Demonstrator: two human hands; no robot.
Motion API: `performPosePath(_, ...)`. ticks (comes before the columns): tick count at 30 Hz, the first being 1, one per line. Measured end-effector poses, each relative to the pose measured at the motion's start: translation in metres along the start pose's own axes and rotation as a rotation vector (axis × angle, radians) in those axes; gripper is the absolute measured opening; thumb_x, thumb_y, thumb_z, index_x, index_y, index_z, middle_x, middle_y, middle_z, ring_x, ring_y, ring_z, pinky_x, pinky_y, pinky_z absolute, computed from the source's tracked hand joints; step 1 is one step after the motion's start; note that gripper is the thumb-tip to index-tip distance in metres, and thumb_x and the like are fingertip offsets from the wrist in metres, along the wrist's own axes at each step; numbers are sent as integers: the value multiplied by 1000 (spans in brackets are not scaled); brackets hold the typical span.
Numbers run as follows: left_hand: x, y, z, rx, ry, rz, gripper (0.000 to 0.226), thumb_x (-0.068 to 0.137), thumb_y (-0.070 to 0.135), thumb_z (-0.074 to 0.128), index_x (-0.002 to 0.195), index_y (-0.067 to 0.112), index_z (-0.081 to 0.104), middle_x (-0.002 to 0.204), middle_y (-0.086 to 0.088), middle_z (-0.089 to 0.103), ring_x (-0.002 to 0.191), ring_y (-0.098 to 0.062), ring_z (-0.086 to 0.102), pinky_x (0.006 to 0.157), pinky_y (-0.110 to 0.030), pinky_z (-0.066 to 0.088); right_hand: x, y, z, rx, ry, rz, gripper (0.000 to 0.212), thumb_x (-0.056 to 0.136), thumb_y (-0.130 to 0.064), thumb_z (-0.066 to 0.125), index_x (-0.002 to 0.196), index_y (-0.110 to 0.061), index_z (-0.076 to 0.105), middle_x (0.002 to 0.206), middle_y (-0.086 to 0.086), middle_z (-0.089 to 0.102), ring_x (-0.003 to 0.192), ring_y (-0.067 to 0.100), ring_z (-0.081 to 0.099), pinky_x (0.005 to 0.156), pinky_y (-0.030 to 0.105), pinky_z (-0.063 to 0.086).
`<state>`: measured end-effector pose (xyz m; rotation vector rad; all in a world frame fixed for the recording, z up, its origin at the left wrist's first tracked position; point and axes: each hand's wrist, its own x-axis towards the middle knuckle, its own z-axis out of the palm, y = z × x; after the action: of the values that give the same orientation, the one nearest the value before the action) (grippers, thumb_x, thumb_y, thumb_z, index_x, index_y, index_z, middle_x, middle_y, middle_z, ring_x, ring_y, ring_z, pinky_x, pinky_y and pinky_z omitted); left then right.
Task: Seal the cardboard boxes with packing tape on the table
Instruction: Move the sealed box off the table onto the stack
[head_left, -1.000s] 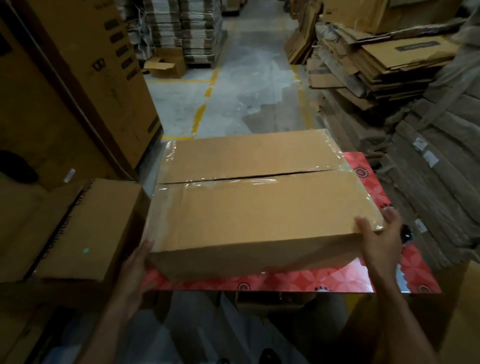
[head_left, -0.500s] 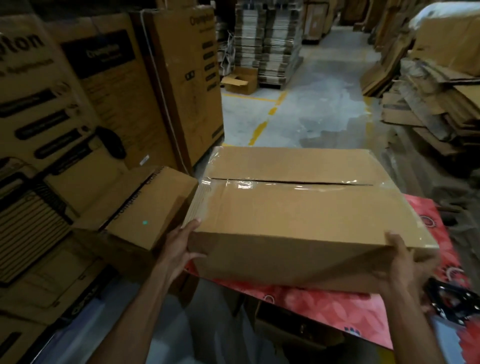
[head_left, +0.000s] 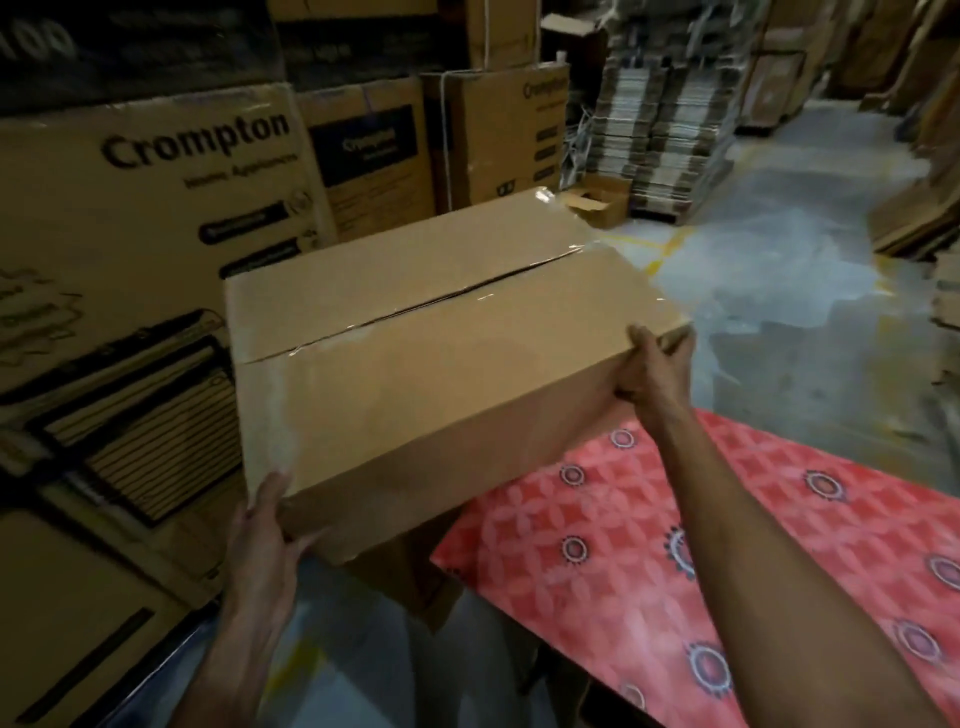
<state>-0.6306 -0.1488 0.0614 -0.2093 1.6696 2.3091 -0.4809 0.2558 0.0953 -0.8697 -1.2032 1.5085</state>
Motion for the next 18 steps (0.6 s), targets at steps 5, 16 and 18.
performPosePath(5, 44, 19, -40, -12, 130, 1, 46, 99, 32, 60, 142, 18, 52, 132, -4, 58, 123, -27, 54, 93, -55, 52, 11, 49, 122, -93, -180, 86, 39, 71, -45, 77, 86, -38, 41, 96, 10, 55, 69, 25, 49, 47, 30, 44)
performPosePath(16, 147, -29, 9, 188, 90, -84, 60, 93, 31, 61, 148, 42, 38, 142, 1, 54, 118, -26, 60, 99, -54, 51, 19, 142, 283, -445, -656, 316, 41, 97, -42, 61, 134, -29, 49, 138, 7, 54, 120, 31, 58, 71, 49, 54)
performPosePath(18, 159, -42, 23, 261, 49, -149, 67, 92, 37, 56, 151, 46, 28, 149, 3, 45, 123, -30, 56, 101, -55, 50, -14, 168, 291, -615, -796, 289, 59, 99, -46, 57, 148, -20, 37, 147, 8, 46, 130, 33, 50, 82, 50, 51)
